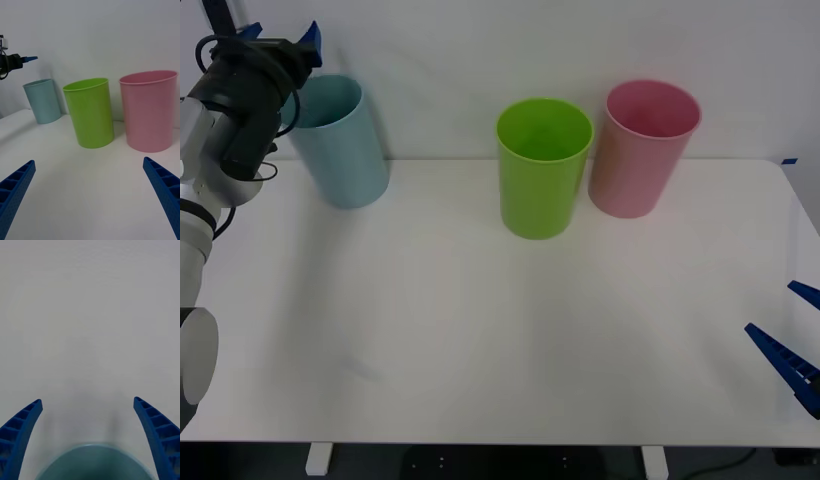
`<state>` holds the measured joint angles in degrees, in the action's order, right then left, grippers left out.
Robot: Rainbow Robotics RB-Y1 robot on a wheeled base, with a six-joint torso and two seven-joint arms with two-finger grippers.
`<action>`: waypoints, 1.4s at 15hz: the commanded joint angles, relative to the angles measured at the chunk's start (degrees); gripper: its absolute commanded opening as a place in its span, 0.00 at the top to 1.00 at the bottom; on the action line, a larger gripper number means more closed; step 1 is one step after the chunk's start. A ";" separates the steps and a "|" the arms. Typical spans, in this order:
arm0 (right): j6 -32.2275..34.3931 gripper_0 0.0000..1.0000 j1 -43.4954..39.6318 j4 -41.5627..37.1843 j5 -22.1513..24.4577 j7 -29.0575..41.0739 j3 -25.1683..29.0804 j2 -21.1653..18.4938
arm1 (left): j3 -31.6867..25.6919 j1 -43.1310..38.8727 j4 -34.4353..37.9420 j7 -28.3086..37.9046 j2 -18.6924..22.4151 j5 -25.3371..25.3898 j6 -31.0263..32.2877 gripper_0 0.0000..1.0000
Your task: Grasp the object on the table and drop it into the matching bin: aluminum can to the light blue bin, PET bottle to the pink bin.
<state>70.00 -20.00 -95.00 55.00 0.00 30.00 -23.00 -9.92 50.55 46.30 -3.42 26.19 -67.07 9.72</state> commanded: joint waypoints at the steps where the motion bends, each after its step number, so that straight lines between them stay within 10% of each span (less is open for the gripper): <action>1: 0.00 0.00 0.00 0.00 0.00 0.00 0.00 0.00 | 0.95 -0.28 0.02 0.08 0.00 1.59 0.04 0.00; 11: 0.00 0.00 0.00 0.00 0.00 0.00 0.00 0.00 | 7.28 -9.77 10.13 -0.19 4.40 15.92 5.23 0.00; 21: 0.00 0.00 0.00 0.00 0.00 0.00 0.00 0.00 | 7.63 -27.61 20.76 -0.63 12.04 23.39 23.95 0.00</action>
<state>70.00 -20.00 -95.00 55.00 0.00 30.00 -23.00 -2.26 24.38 66.06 -3.98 37.59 -44.18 32.66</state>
